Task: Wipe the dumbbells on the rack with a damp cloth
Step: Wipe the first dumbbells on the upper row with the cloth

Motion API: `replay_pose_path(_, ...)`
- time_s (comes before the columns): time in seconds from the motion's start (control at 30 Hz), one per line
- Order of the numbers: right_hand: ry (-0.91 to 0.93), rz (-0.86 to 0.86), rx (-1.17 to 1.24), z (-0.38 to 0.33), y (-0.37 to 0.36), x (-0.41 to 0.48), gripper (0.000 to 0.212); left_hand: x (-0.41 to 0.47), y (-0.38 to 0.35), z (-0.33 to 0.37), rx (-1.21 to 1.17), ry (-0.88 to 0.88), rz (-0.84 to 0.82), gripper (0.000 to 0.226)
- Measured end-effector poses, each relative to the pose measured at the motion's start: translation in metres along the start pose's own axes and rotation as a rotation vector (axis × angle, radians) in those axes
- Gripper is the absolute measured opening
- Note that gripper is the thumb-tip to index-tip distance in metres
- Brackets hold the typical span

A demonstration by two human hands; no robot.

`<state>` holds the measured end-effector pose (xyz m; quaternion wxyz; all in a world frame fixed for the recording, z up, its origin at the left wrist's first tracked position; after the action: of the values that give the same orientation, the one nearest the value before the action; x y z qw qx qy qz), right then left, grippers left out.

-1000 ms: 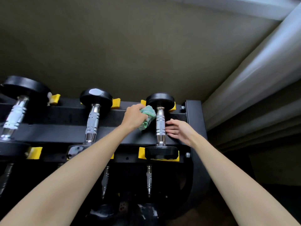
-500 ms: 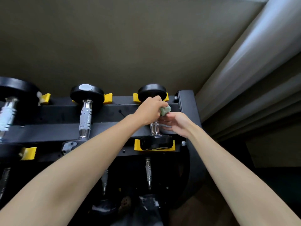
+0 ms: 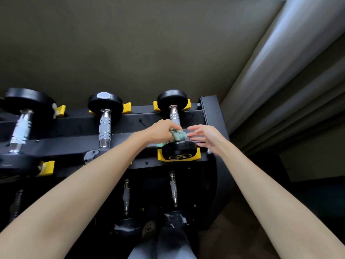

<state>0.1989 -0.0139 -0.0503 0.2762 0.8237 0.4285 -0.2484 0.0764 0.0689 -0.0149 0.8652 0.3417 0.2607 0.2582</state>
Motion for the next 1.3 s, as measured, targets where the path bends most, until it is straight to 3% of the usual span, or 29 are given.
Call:
replay_pose_path(0.27,-0.018,0.118,0.107,0.013,-0.005,-0.022,0.03,-0.047,0.013,-0.012,-0.112,-0.007,0.333,0.028)
replay_pose_path(0.4,-0.086,0.214,0.299,0.033,0.009,-0.027,0.031,-0.06,0.015,-0.018,-0.128,-0.012,0.369,0.017)
replay_pose_path(0.57,-0.131,0.281,0.393,0.046,0.018,-0.044,0.035,-0.071,0.004,-0.003,-0.073,-0.126,0.451,0.024)
replay_pose_path(0.73,-0.15,0.249,0.397,0.055,0.022,-0.05,0.038,-0.073,-0.012,0.035,0.07,-0.311,0.511,0.022)
replay_pose_path(0.93,-0.171,0.152,0.395,0.056,0.03,-0.051,0.041,-0.069,-0.04,0.069,0.158,-0.368,0.495,0.02)
replay_pose_path(1.1,-0.175,0.115,0.471,0.062,0.049,-0.052,0.039,-0.063,-0.057,0.08,-0.023,-0.194,0.319,0.01)
replay_pose_path(1.23,-0.072,0.106,0.463,0.052,0.062,-0.054,0.034,-0.07,-0.038,0.06,-0.454,0.215,0.457,0.021)
replay_pose_path(1.3,0.005,0.057,0.43,0.037,0.057,-0.061,0.026,-0.076,-0.025,0.048,-0.614,0.336,0.516,0.024)
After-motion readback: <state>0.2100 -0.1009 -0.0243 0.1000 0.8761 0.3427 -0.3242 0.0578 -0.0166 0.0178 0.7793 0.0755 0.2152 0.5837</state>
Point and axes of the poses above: each hand's wrist, its own x-axis towards the middle knuckle, its own y-axis out of the back of the hand, z = x × y, the point moved 7 cm from there along x, towards the middle knuckle, and after that the axes turned 13 degrees about z, right-handed, at the moved point
